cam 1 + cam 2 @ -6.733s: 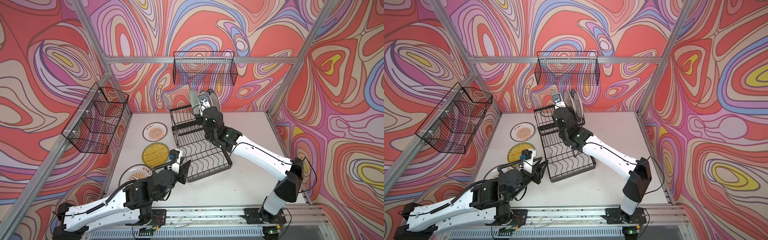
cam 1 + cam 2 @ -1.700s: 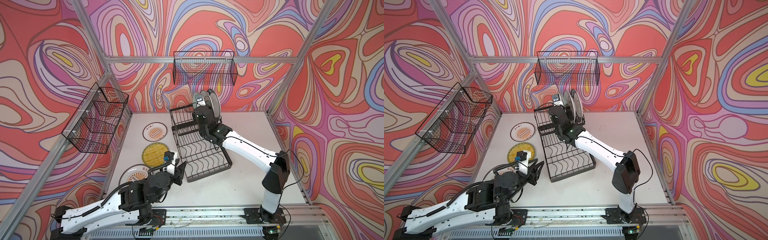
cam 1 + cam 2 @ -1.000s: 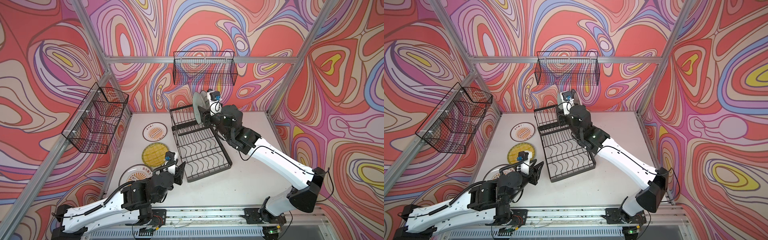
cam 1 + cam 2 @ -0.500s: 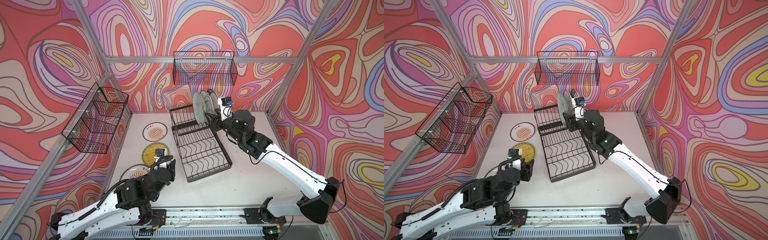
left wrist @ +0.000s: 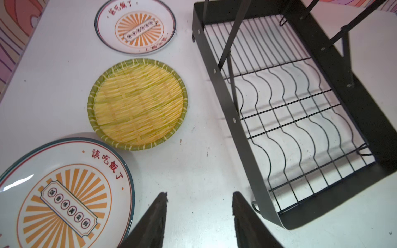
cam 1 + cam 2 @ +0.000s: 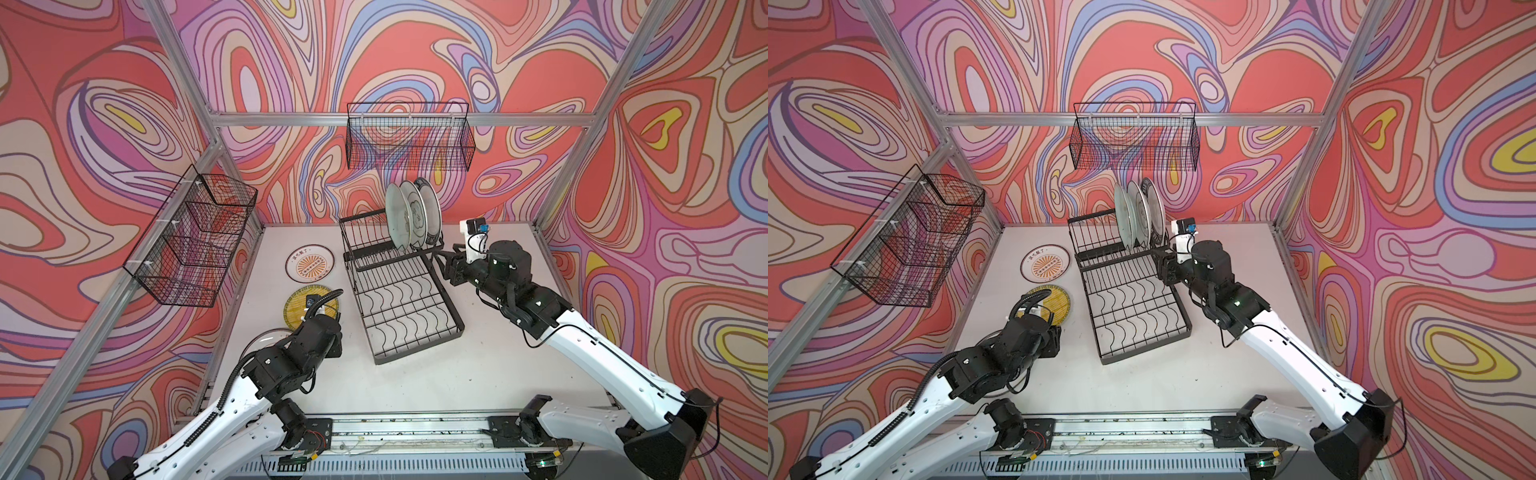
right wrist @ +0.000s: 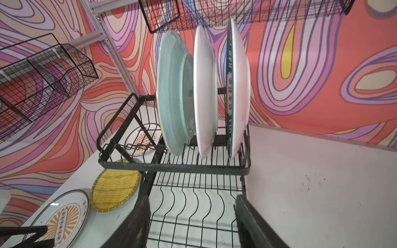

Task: Load the plates into the dish rack
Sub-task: 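Withdraw the right gripper toward the robot while the left gripper lowers near the bamboo plate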

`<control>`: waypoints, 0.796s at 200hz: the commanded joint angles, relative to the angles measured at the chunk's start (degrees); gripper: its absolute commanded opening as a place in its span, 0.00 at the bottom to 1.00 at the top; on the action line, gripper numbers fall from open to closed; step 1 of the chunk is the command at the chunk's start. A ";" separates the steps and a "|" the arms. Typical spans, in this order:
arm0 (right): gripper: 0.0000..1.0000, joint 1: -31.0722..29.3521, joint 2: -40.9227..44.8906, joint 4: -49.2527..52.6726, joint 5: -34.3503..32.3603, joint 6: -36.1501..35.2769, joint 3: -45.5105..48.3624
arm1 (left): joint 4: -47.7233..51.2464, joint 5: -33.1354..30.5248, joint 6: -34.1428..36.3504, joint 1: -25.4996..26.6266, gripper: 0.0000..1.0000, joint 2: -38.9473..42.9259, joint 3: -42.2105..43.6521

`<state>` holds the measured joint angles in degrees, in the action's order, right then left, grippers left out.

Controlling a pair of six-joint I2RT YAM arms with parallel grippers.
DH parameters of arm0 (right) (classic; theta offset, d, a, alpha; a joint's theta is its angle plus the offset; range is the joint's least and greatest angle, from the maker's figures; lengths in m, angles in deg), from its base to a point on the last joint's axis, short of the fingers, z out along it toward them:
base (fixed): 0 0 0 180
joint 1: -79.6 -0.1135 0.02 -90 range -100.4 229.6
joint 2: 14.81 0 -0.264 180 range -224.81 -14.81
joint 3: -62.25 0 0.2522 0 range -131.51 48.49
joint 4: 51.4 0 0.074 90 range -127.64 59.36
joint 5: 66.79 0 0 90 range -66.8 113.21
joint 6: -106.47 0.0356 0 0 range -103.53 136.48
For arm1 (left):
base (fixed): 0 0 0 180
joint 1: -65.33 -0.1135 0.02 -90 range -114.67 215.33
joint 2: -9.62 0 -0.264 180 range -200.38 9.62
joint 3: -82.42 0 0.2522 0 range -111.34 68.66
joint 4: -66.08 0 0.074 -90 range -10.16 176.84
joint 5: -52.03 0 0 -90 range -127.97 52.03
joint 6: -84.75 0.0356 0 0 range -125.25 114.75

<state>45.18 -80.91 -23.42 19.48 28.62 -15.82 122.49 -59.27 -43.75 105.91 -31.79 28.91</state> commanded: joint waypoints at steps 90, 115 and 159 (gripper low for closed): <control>0.64 9.00 -3.45 3.11 1.19 13.84 13.43 | -15.59 13.62 -6.20 -5.42 0.52 3.96 12.15; 0.64 11.32 -4.99 -0.07 3.70 14.95 15.89 | -17.75 14.93 -7.10 -5.42 0.50 3.25 13.33; 0.63 11.69 -9.35 -1.52 5.61 14.40 16.07 | -21.89 17.30 -7.73 -5.42 0.49 0.41 14.50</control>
<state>56.72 -88.41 -22.42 22.84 42.54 0.18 104.81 -43.73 -50.09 100.83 -30.33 42.22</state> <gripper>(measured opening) 0.637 0.498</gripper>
